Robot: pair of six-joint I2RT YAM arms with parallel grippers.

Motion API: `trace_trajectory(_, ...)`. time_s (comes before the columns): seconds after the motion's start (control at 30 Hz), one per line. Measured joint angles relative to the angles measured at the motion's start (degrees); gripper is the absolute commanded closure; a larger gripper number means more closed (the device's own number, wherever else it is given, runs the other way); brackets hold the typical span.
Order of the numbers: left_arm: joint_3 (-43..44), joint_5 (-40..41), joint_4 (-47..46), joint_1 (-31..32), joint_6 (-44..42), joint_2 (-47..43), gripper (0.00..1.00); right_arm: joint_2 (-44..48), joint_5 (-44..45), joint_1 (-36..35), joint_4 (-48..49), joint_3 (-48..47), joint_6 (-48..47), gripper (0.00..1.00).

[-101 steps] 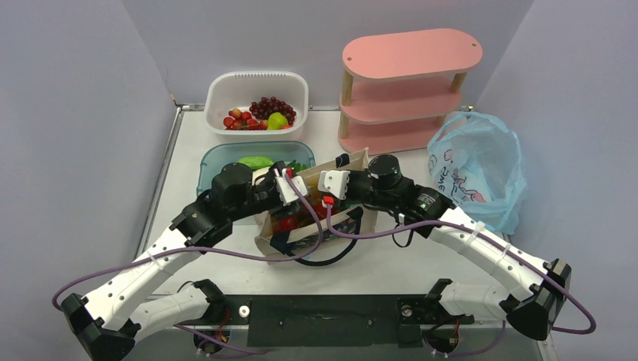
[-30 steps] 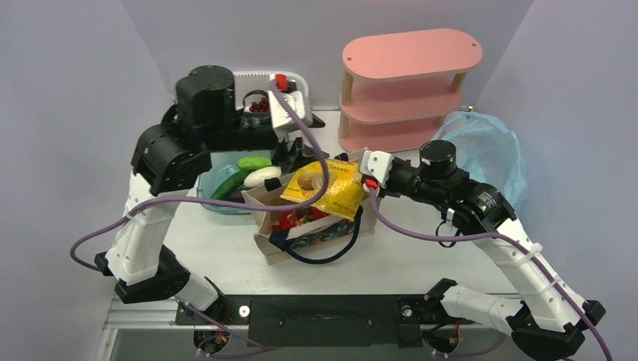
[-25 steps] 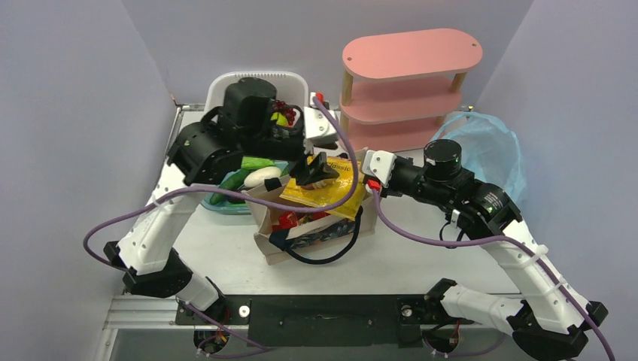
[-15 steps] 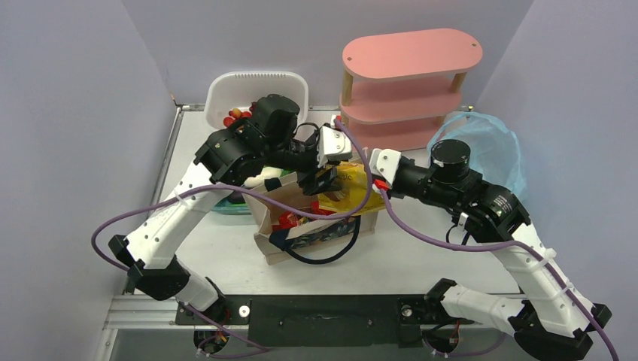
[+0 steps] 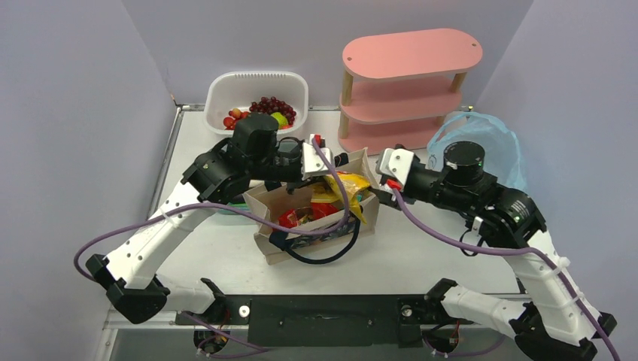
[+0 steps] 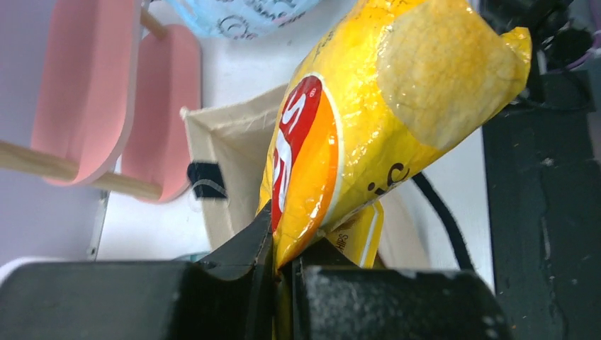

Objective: Untie the knot of the grocery bags and take out the mixed food

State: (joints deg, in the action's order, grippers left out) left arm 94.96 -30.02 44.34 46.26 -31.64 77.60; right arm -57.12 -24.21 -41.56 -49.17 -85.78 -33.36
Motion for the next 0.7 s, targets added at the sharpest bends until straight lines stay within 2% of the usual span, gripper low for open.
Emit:
trace_trajectory(0.1, -5.1, -1.1, -2.1, -3.5, -1.9, -3.8, 1.00, 2.4, 0.9, 4.6, -4.0, -0.8, -0.7, 0.34)
trace_trajectory(0.2, -5.9, -1.9, -4.1, -6.3, -3.2, -4.5, 0.99, 4.8, 0.9, 7.7, -8.2, -2.1, -0.6, 0.20)
trace_trajectory(0.27, -5.2, -1.8, -5.6, -7.3, -3.7, -3.7, 0.97, 5.6, -0.1, 7.6, -9.9, -3.5, -0.1, 0.15)
trace_trajectory(0.4, -2.0, -0.9, -7.2, -6.2, -3.3, -0.3, 0.91, 5.7, -0.3, 2.9, -8.7, -5.6, 4.2, 0.12)
trace_trajectory(0.5, -0.1, 1.5, -8.2, -3.5, -2.4, 2.1, 0.91, 4.5, 1.5, -2.7, -3.3, -5.5, 9.6, 0.11)
trace_trajectory(0.7, 1.3, 2.1, -8.3, -0.3, 1.4, 2.8, 0.88, 1.7, 7.1, -4.2, 6.1, -3.5, 13.2, 0.10)
